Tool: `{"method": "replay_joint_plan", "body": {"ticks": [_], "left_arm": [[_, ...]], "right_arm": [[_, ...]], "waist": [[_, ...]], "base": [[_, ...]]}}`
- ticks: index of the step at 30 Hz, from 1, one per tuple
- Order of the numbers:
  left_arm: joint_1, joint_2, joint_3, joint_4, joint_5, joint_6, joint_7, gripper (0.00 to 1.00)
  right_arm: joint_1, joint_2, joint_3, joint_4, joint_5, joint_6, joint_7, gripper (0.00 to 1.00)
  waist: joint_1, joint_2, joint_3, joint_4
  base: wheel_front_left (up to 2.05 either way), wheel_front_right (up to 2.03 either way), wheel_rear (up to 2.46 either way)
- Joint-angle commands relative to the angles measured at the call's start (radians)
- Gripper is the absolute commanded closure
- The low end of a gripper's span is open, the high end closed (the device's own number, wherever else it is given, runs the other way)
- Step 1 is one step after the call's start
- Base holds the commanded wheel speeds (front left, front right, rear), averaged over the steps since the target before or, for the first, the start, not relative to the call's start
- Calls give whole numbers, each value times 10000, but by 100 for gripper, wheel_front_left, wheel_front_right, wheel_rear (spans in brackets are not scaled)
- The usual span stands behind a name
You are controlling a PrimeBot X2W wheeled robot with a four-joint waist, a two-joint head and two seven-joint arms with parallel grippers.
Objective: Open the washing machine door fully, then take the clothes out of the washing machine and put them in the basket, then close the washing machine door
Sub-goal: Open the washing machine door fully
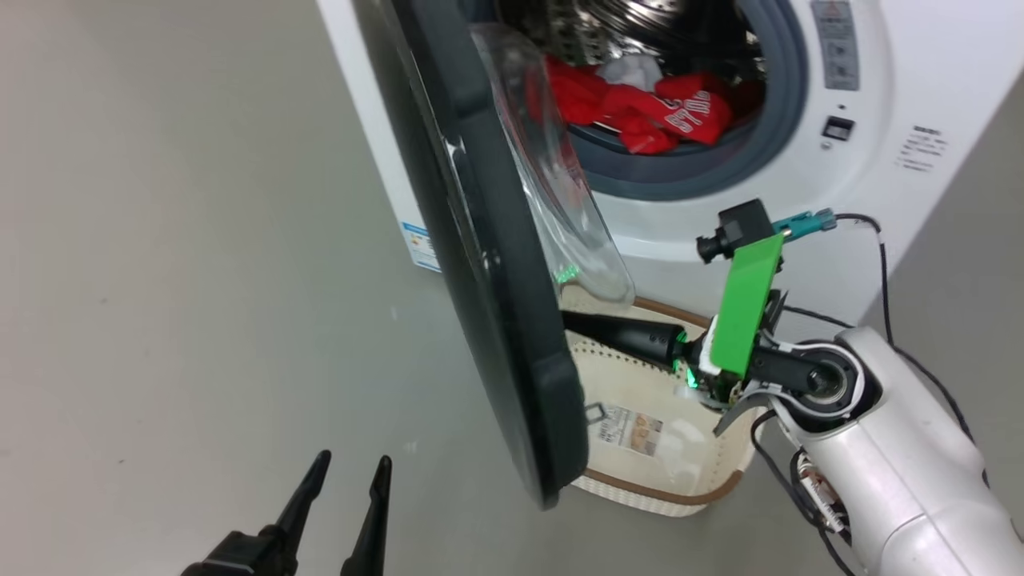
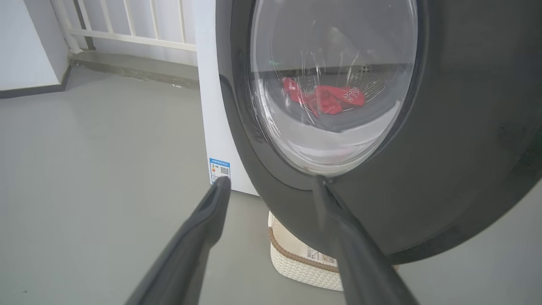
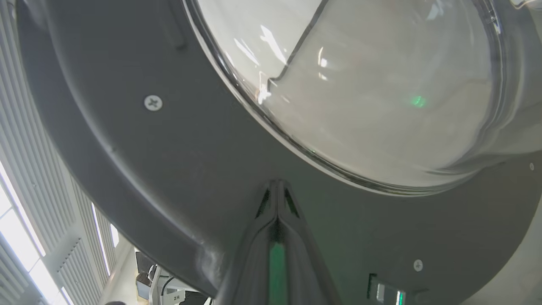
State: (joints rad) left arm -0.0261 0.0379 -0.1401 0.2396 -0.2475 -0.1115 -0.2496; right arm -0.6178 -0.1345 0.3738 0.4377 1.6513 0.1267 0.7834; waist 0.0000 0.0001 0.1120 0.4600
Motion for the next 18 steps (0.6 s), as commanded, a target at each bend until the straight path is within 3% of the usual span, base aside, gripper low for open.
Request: {"method": "replay_joint_plan", "body": {"ticks": [1,18], "left_arm": [[-69,123,388,-256,-3,92,-122,0],[131,123,1054,-821,-281,570,-122,0]], "right_arm": [[70,297,188,-368,-173,40,2,100],[-304,817,1117,-269,-165,40,-6,100]], "waist": [[0,-1,-191,401],[0,-1,-50,806]], "base": [[0,0,0],[0,0,0]]}}
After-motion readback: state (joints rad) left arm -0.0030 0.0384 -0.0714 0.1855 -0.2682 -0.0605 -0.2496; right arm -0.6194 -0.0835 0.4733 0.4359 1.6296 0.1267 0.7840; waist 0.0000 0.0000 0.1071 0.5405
